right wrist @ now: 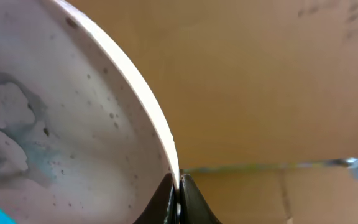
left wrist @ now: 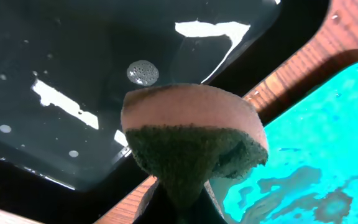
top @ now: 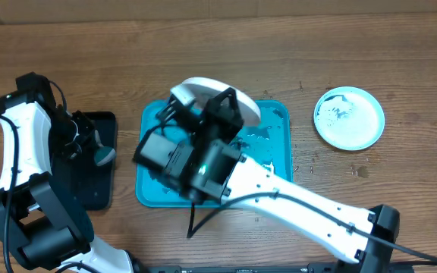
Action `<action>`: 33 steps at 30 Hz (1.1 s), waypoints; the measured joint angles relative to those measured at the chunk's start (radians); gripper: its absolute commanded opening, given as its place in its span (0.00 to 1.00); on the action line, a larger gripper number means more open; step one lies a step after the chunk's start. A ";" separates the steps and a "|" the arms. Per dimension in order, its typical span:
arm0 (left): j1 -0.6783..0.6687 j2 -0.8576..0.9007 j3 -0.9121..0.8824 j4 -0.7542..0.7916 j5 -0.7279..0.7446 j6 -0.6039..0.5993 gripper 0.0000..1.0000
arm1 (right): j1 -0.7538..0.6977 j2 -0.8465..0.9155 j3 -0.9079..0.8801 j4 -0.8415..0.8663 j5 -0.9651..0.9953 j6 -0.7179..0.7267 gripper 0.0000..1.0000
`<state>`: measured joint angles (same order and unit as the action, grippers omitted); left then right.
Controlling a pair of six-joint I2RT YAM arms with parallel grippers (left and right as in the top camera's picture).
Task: Clean dirty plates on tray and stack at the side
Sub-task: 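Lift the pinkish plate off the teal tray and carry it right, then lower the pinkish plate onto the plate stack and release it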
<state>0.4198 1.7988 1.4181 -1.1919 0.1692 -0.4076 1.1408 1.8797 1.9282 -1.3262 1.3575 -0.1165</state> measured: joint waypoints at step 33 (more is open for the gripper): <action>0.000 0.000 -0.032 0.026 0.000 0.000 0.04 | -0.556 0.003 0.000 0.029 -0.945 0.143 0.04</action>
<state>0.4194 1.7988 1.3861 -1.1664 0.1688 -0.4076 0.5846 1.8828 1.9282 -1.2976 0.4122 0.0261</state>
